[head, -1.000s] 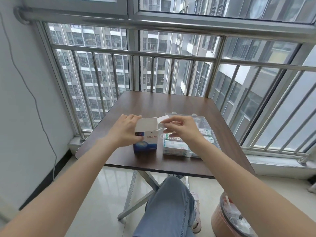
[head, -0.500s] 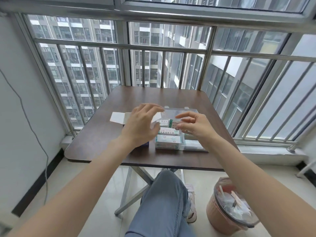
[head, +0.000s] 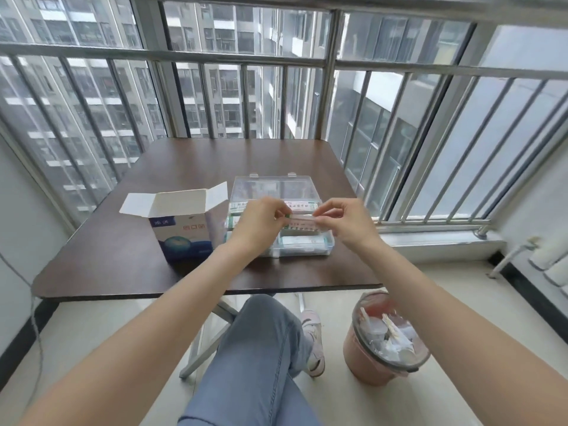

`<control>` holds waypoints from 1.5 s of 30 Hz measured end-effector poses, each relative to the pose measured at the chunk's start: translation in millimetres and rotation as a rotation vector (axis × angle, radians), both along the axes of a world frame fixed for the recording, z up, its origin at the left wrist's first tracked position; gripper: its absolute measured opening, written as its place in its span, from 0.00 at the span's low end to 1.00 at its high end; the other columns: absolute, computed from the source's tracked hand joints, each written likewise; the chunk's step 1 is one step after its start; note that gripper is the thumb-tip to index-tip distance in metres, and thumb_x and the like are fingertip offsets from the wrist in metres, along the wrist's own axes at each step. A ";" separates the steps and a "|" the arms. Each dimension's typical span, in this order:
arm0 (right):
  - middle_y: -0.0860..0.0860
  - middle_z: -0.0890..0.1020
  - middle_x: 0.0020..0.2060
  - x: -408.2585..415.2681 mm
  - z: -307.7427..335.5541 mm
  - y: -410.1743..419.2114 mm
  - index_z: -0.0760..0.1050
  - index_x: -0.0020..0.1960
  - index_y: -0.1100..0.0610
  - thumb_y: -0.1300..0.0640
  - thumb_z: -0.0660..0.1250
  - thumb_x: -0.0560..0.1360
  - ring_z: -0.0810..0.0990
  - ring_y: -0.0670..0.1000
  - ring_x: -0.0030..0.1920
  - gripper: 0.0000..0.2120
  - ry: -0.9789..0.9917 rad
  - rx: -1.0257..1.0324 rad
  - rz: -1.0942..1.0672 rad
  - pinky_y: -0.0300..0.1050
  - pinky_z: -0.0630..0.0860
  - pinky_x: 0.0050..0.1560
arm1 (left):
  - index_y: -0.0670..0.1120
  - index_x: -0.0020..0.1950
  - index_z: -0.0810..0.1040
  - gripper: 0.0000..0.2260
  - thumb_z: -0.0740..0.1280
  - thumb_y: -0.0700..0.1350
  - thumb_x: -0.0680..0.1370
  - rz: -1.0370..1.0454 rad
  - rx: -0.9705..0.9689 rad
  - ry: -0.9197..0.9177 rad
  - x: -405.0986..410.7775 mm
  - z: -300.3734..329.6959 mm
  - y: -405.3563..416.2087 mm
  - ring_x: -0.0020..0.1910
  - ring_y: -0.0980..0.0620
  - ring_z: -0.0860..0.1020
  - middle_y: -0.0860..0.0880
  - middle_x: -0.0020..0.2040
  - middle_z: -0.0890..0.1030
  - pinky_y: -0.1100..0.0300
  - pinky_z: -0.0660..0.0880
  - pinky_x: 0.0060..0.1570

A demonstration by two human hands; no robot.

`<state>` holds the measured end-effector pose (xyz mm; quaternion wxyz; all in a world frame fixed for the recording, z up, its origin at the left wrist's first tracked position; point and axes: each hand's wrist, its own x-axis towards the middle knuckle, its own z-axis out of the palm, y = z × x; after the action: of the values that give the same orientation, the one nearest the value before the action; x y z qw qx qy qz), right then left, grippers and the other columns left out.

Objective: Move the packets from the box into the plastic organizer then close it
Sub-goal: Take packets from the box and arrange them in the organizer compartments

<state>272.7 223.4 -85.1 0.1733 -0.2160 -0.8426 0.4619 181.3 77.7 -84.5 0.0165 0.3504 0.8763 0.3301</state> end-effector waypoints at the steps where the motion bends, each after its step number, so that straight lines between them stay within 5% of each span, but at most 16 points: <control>1: 0.53 0.83 0.34 -0.7 -2.6 2.2 0.79 0.35 0.50 0.63 0.73 0.69 0.80 0.48 0.36 0.09 -0.016 0.044 -0.009 0.39 0.74 0.40 | 0.44 0.54 0.82 0.08 0.68 0.41 0.76 0.007 -0.045 0.029 0.6 -0.5 3.2 0.48 0.49 0.77 0.45 0.50 0.82 0.60 0.71 0.52; 8: 0.52 0.83 0.38 -7.9 -13.0 1.2 0.81 0.37 0.52 0.61 0.72 0.69 0.82 0.51 0.44 0.05 -0.155 0.286 0.020 0.47 0.78 0.50 | 0.52 0.53 0.82 0.07 0.68 0.46 0.76 0.011 -0.353 0.226 0.0 -2.3 10.0 0.56 0.46 0.75 0.49 0.51 0.80 0.51 0.69 0.57; 15: 0.52 0.83 0.46 -13.9 -15.1 -7.2 0.81 0.43 0.51 0.59 0.68 0.71 0.80 0.55 0.50 0.05 -0.283 0.470 0.030 0.44 0.75 0.47 | 0.49 0.53 0.82 0.07 0.68 0.47 0.76 -0.026 -0.281 0.238 -7.5 -5.2 -6.3 0.55 0.47 0.74 0.47 0.51 0.78 0.53 0.69 0.55; 26: 0.49 0.82 0.47 -13.7 -18.6 -13.7 0.81 0.44 0.52 0.60 0.66 0.73 0.77 0.52 0.53 0.07 -0.285 0.638 -0.001 0.41 0.68 0.42 | 0.50 0.55 0.82 0.11 0.61 0.49 0.79 -0.051 -0.386 0.282 -1.7 -13.7 -0.3 0.59 0.46 0.69 0.46 0.54 0.73 0.52 0.64 0.56; 35: 0.49 0.81 0.48 -7.2 1.3 -22.9 0.81 0.48 0.53 0.53 0.65 0.76 0.78 0.52 0.51 0.07 -0.198 0.583 -0.012 0.44 0.73 0.46 | 0.47 0.54 0.81 0.09 0.64 0.47 0.78 -0.068 -0.078 0.320 3.0 -2.4 -20.3 0.54 0.48 0.70 0.50 0.48 0.71 0.55 0.69 0.54; 40: 0.53 0.81 0.52 -23.1 17.9 -57.1 0.79 0.56 0.56 0.58 0.63 0.77 0.77 0.53 0.55 0.10 0.033 0.493 0.166 0.46 0.71 0.57 | 0.41 0.51 0.79 0.10 0.68 0.35 0.71 0.018 0.109 0.555 3.1 20.5 -63.1 0.50 0.44 0.74 0.44 0.47 0.76 0.57 0.71 0.45; 43: 0.52 0.73 0.65 -34.8 27.3 -83.6 0.72 0.66 0.55 0.61 0.62 0.77 0.69 0.52 0.66 0.17 0.071 0.527 0.338 0.41 0.63 0.63 | 0.40 0.58 0.75 0.19 0.67 0.40 0.67 0.162 0.053 0.543 -16.9 29.5 -100.5 0.57 0.39 0.72 0.42 0.57 0.76 0.50 0.69 0.53; 45: 0.49 0.65 0.72 -42.0 28.7 -97.1 0.65 0.71 0.53 0.62 0.60 0.78 0.62 0.51 0.72 0.22 0.014 0.620 0.439 0.43 0.60 0.68 | 0.41 0.70 0.65 0.31 0.64 0.47 0.67 0.221 -0.154 0.387 -35.5 31.0 -125.0 0.70 0.42 0.62 0.43 0.70 0.67 0.47 0.61 0.66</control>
<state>230.7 126.3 -56.4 0.1330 0.0358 -0.9673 0.2128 145.8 -47.2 -53.5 -0.1616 0.3066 0.9189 0.1886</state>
